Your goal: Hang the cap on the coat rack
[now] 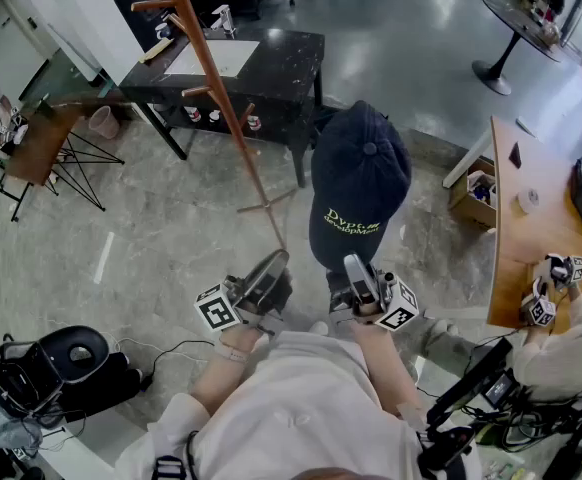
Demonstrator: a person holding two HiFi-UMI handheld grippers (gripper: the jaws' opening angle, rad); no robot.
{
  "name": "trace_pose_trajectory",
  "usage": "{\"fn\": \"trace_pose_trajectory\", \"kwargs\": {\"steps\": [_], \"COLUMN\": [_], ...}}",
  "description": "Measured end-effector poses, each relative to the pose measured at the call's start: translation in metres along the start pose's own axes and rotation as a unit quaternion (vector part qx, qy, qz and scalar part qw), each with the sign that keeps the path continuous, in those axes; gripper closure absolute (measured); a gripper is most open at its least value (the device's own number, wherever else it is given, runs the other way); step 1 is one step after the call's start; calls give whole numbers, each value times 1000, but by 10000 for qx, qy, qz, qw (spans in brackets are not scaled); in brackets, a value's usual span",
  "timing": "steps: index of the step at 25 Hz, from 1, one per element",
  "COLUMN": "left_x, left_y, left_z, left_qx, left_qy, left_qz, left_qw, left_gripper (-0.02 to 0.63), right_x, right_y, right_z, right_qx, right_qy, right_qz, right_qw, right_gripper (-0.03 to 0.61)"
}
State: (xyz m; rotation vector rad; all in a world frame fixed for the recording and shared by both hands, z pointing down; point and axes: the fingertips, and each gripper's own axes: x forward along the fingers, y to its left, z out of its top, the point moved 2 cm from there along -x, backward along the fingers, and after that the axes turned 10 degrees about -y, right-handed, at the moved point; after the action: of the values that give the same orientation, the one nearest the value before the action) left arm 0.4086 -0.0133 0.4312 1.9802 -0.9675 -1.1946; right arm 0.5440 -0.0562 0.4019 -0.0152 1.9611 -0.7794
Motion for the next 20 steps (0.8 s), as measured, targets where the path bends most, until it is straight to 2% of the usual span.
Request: {"fn": "trace_pose_trajectory", "kwargs": {"steps": [4,9,20], "left_x": [-15,-37,-70], "left_y": [9,26,85], "left_z": [19,65,226], "left_qx": [20,-13,-13], "left_qy": [-71,-209,-524], "left_qz": [52,109,58], "left_qw": [10000,9997,9986], "left_gripper": [606,606,606], "right_x": [10,37,135], "right_y": [1,-17,-81], "right_z": [-16,-51,-176], "right_qx": [30,-2,67], "right_qy": [-30,-13,340], "right_qz": [177,223,302], "right_qw": [9998,9998,9989], "right_gripper": [538,538,538]}}
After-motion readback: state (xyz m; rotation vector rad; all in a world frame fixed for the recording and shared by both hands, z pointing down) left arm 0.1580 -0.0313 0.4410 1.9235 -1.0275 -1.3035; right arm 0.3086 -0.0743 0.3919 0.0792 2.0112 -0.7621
